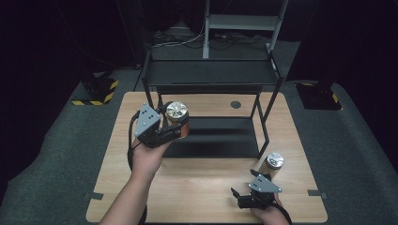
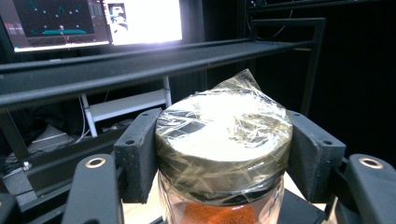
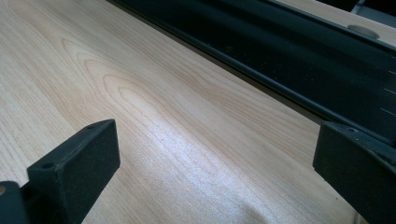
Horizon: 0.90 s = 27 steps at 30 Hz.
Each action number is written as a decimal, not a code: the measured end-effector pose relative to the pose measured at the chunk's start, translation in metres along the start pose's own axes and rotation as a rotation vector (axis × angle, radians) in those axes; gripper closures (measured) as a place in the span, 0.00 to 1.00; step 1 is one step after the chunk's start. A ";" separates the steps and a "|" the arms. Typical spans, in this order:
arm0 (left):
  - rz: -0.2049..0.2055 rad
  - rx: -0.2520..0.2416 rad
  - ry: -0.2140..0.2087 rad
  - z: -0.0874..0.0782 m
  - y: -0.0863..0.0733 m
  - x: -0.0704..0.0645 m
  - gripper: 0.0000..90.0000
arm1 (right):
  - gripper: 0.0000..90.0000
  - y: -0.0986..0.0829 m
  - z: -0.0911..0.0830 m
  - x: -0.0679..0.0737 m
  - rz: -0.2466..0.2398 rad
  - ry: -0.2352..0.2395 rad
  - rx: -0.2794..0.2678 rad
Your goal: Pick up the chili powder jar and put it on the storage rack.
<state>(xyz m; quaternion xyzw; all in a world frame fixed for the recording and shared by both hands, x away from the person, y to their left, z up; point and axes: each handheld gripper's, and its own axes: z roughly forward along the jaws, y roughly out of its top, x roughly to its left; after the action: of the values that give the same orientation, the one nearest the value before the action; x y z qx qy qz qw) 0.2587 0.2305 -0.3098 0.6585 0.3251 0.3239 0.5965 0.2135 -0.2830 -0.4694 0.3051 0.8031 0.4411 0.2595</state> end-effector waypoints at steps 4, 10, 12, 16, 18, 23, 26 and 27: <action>-0.005 -0.010 0.002 0.002 0.006 0.003 0.39 | 0.00 0.000 0.000 0.000 0.000 0.000 0.001; 0.002 -0.024 0.006 0.006 0.016 0.005 0.39 | 0.00 0.000 0.000 0.000 0.004 0.000 0.000; 0.003 -0.031 0.003 0.008 0.022 0.007 0.39 | 0.00 0.000 0.000 0.000 0.005 0.000 0.000; 0.003 -0.039 0.006 0.010 0.027 0.007 0.39 | 0.00 0.000 0.000 -0.001 0.007 0.002 -0.002; 0.002 -0.046 0.005 0.011 0.031 0.008 0.39 | 0.00 -0.001 0.000 -0.001 0.008 0.002 -0.002; 0.009 -0.067 0.010 0.014 0.046 0.010 0.39 | 0.00 -0.001 0.000 -0.002 0.011 0.004 -0.004; 0.012 -0.072 0.014 0.015 0.051 0.010 0.39 | 0.00 -0.001 -0.001 -0.002 0.011 0.005 -0.005; 0.009 -0.080 0.018 0.015 0.055 0.010 0.39 | 0.00 -0.001 -0.001 -0.002 0.011 0.005 -0.005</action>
<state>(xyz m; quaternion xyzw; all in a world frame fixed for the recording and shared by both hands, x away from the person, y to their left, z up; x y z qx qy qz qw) 0.2796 0.2257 -0.2556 0.6326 0.3144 0.3451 0.6180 0.2141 -0.2850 -0.4697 0.3078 0.8009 0.4454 0.2559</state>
